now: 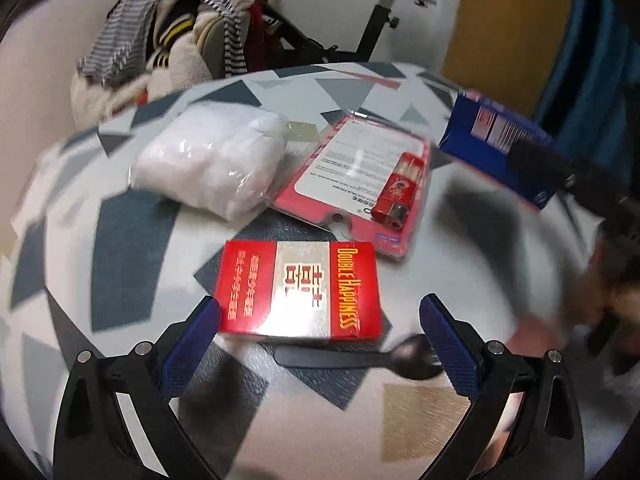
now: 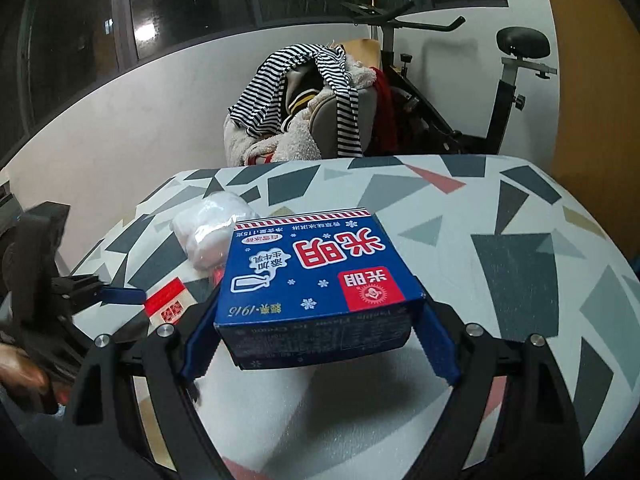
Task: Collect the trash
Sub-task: 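Grasp the blue milk-candy box with the right gripper while the left gripper grasps the red cigarette pack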
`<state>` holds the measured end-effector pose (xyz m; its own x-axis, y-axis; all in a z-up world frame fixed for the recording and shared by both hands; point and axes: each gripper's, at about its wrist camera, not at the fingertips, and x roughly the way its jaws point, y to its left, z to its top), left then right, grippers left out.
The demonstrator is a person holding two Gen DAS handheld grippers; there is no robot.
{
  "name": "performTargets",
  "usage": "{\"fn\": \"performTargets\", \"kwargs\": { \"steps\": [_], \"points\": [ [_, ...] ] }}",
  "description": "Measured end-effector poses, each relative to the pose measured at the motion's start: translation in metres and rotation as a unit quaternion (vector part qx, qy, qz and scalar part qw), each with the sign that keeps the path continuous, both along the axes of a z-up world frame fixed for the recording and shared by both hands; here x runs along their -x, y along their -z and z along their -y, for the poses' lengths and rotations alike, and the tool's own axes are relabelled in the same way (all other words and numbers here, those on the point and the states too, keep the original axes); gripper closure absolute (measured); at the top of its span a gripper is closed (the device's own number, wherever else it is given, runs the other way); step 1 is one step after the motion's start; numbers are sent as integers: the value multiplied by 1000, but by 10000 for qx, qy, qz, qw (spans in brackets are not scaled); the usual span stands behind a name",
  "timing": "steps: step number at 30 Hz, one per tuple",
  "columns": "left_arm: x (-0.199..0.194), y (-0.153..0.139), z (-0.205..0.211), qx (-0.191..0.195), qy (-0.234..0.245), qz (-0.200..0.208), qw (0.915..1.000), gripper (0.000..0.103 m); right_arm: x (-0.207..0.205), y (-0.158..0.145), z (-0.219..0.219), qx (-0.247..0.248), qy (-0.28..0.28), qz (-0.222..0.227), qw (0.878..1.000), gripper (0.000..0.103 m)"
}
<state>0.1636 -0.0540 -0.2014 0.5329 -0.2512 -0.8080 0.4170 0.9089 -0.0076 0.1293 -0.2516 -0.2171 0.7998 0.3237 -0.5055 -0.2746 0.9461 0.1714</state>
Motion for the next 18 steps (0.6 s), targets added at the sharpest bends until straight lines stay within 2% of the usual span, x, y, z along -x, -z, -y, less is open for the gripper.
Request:
{"fn": "performTargets", "kwargs": {
  "steps": [4, 10, 14, 15, 18],
  "points": [
    [-7, 4, 6, -205, -75, 58, 9997, 6, 4, 3, 1, -49, -15, -42, 10000, 19],
    [-23, 8, -6, -142, -465, -118, 9987, 6, 11, 6, 0, -20, -77, -61, 9999, 19],
    [-23, 12, -14, -34, -535, -195, 9984, 6, 10, 7, -1, -34, -69, -100, 9999, 19],
    [-22, 11, -16, 3, -531, -177, 9984, 16, 10, 6, -1, -35, -70, -104, 9999, 19],
    [-15, 4, -16, -19, -494, -88, 9987, 16, 12, 5, -2, -16, -93, -95, 9999, 19]
  ]
}}
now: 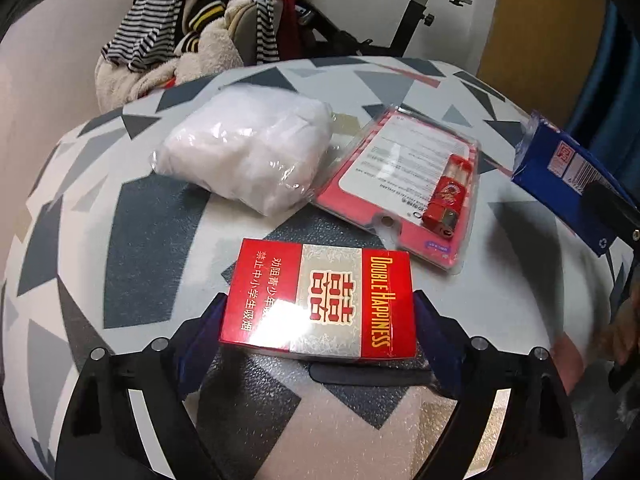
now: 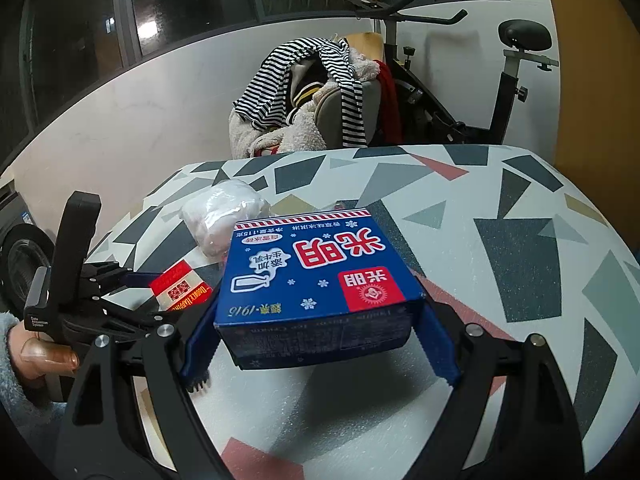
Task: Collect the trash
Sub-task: 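Grasp the blue milk-candy box with the right gripper while the left gripper grasps the red cigarette pack, then carry the blue box and red cigarette pack over the brown bin with both grippers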
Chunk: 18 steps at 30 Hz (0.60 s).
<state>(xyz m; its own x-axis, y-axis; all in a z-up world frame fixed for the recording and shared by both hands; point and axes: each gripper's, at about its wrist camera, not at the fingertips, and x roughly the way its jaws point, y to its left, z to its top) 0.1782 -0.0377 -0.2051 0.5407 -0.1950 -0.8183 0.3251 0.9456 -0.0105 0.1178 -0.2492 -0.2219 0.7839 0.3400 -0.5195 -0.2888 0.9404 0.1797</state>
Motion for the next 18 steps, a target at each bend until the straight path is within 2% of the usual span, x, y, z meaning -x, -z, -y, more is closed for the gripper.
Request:
{"fn": "performTargets", "kwargs": {
  "steps": [9, 18],
  "points": [
    [29, -38, -6, 104, 17, 331, 9994, 16, 18, -16, -12, 131, -155, 141, 9997, 19],
    [84, -69, -16, 283, -8, 593, 9978, 16, 59, -32, -25, 183, -389, 220, 9988, 19]
  ]
}}
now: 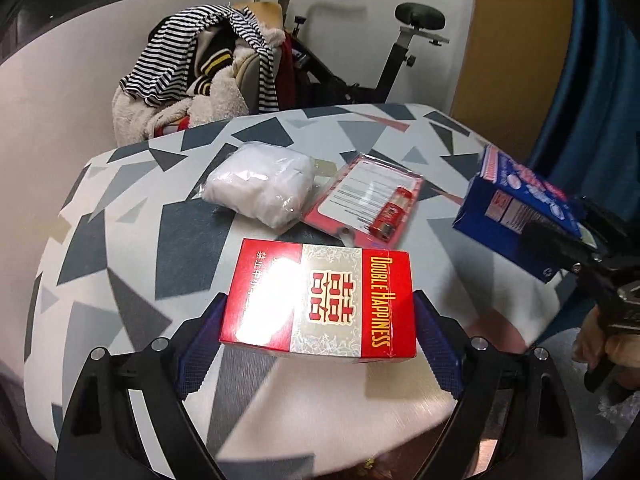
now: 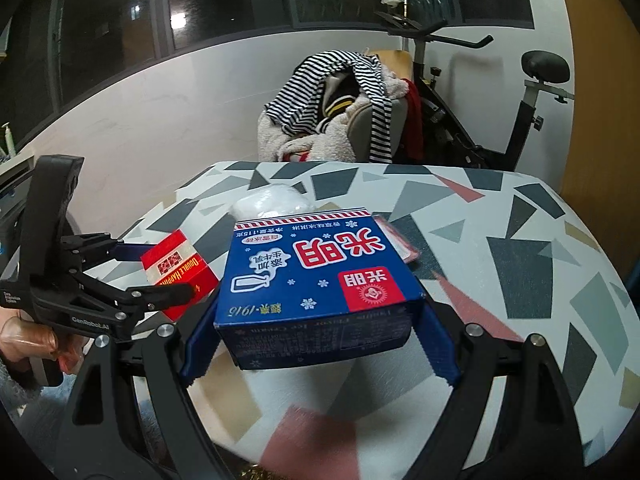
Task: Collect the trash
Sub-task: 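Carry the blue box and red cigarette pack over the brown bin with both grippers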
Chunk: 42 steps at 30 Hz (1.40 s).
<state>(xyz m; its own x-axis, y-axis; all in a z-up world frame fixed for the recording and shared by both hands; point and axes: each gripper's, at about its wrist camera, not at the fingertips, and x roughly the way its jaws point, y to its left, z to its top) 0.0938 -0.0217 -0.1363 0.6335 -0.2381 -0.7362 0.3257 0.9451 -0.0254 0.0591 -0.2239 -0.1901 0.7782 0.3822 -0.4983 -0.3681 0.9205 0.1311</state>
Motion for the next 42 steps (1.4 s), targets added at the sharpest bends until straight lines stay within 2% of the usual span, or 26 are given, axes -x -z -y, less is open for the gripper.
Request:
{"fn": "performTargets", "kwargs": {
  "steps": [10, 18, 22, 23, 26, 27, 29, 32, 37, 42],
  "points": [
    [85, 1, -9, 284, 194, 99, 9994, 16, 56, 7, -10, 3, -246, -109, 9996, 19],
    [145, 12, -30, 384, 134, 149, 9991, 16, 101, 38, -19, -15, -736, -496, 9961, 19],
    [160, 17, -41, 396, 51, 158, 9991, 16, 118, 59, -36, 181, -1275, -740, 9889, 19],
    [162, 18, -44, 420, 28, 146, 9990, 16, 122, 64, -45, 352, -1531, -803, 9843, 19],
    [167, 24, -51, 472, -75, 116, 9988, 16, 125, 74, -57, 515, -1842, -901, 9774, 19],
    [168, 26, -52, 450, -117, 147, 9988, 16, 124, 84, -64, 607, -1997, -1093, 9719, 19],
    [167, 29, -53, 443, -183, 181, 9987, 16, 120, 100, -75, 892, -2016, -1369, 9657, 19],
    [165, 34, -54, 553, -273, 166, 9980, 16, 114, 112, -84, 1068, -1980, -1670, 9599, 19],
    [163, 48, -53, 556, -307, 111, 9979, 16, 99, 142, -90, 1349, -1623, -2261, 9510, 19],
    [160, 57, -58, 640, -409, 28, 9971, 16, 95, 153, -91, 1474, -1383, -2428, 9488, 19]
  ]
}}
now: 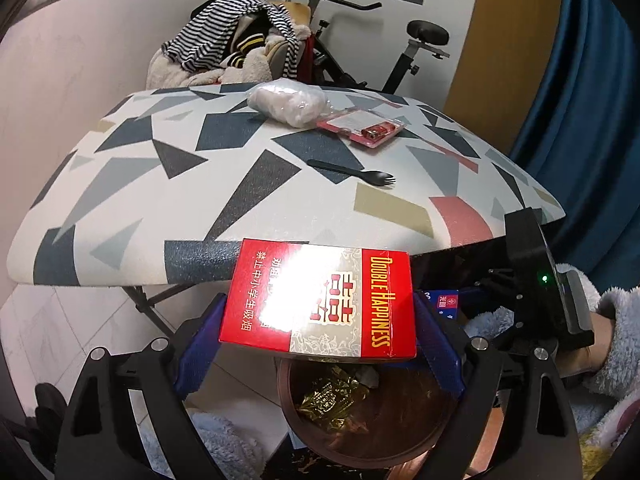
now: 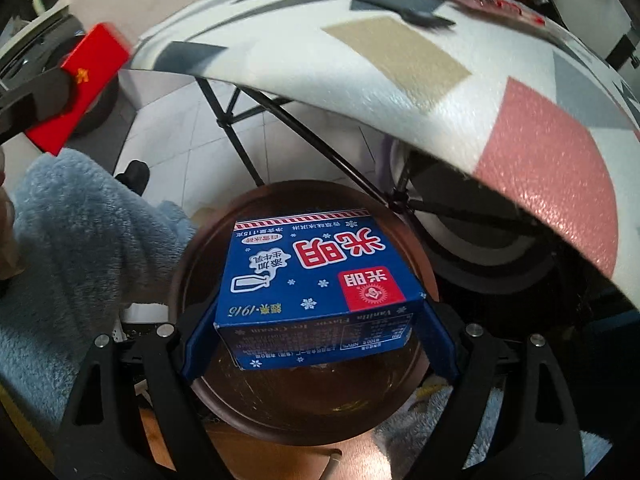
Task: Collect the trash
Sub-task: 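Carry the blue box and red cigarette pack over the brown bin with both grippers, then open both grippers to drop the blue box and red pack into the bin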
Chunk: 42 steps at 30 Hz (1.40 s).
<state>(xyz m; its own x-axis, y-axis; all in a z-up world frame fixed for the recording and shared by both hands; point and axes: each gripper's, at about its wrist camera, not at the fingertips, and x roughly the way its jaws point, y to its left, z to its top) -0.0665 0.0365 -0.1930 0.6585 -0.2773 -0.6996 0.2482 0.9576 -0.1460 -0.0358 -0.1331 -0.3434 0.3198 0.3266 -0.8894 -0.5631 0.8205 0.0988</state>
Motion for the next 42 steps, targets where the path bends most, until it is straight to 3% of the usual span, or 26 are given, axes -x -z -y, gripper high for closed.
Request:
{"fn": "performTargets", "kwargs": {
  "steps": [12, 21, 27, 32, 37, 42],
  "points": [
    [0, 9, -3, 117, -56, -133, 9998, 16, -7, -2, 9, -52, 183, 125, 9997, 13],
    [-2, 16, 4, 20, 41, -248, 9997, 16, -4, -19, 19, -320, 308, 545, 9975, 10],
    [-4, 20, 10, -66, 101, -311, 9994, 16, 8, -47, 34, -839, 529, 1217, 9876, 9],
    [-5, 25, 18, -166, 201, -401, 9989, 16, 11, -67, 57, -1308, 979, 1673, 9723, 8],
    [-7, 33, 31, -342, 407, -508, 9973, 16, 7, -81, 75, -1481, 1364, 1846, 9620, 7],
    [-9, 41, 43, -555, 567, -622, 9949, 16, 2, -83, 83, -1528, 1517, 1789, 9600, 6]
  ]
}}
